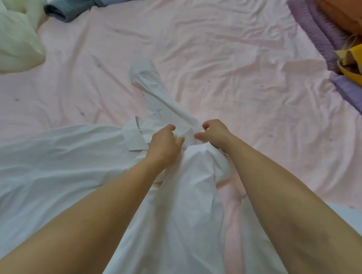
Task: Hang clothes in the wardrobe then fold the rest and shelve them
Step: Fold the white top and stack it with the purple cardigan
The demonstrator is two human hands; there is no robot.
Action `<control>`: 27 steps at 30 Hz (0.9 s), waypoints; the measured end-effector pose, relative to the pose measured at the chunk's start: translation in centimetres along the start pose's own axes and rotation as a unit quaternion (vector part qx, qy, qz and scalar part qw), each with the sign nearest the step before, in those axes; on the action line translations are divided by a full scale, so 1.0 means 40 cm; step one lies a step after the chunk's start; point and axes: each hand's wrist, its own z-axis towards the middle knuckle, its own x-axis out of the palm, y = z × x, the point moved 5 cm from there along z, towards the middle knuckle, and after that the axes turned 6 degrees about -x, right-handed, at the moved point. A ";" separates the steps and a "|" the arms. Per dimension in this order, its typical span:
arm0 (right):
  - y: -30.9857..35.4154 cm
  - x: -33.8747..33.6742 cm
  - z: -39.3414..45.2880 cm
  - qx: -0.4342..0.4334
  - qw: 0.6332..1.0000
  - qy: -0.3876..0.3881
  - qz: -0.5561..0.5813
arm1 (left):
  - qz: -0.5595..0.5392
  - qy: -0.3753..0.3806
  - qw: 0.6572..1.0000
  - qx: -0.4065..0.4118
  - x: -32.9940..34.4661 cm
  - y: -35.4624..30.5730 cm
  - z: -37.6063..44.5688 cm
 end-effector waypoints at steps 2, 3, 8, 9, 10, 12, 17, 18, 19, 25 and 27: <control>-0.013 0.003 0.003 0.005 1.000 -0.018 0.016 | -0.012 0.035 0.999 -0.037 0.027 0.015 0.013; -0.021 -0.004 -0.004 0.014 0.999 -0.037 0.033 | -0.010 0.041 0.998 -0.041 0.040 0.019 0.015; -0.068 -0.079 -0.072 0.107 0.931 -0.201 0.284 | -0.124 -0.095 0.987 -0.048 0.006 -0.009 0.010; -0.072 -0.119 -0.095 0.111 0.911 -0.268 0.292 | -0.141 -0.140 0.979 -0.047 -0.014 -0.023 0.014; -0.078 -0.169 -0.127 0.116 0.893 -0.342 0.267 | -0.150 -0.161 0.975 -0.041 -0.028 -0.038 0.021; -0.087 -0.258 -0.203 0.136 0.851 -0.473 0.185 | -0.144 -0.125 0.981 -0.029 -0.034 -0.066 0.029; -0.015 -0.363 -0.331 -0.073 0.839 -0.539 -0.020 | 0.029 -0.066 0.997 -0.024 -0.007 -0.124 -0.044; 0.011 -0.358 -0.346 -0.132 0.850 -0.508 -0.048 | -0.021 -0.059 0.998 0.010 -0.006 -0.153 -0.073; 0.031 -0.345 -0.352 -0.169 0.868 -0.464 -0.052 | -0.101 -0.026 0.994 0.040 0.001 -0.182 -0.101; 0.098 -0.312 -0.387 -0.129 0.926 -0.178 0.308 | -0.128 0.279 0.947 0.093 0.069 -0.304 -0.240; 0.092 -0.333 -0.401 -0.115 0.916 -0.178 0.341 | -0.182 0.234 0.953 0.064 0.045 -0.311 -0.237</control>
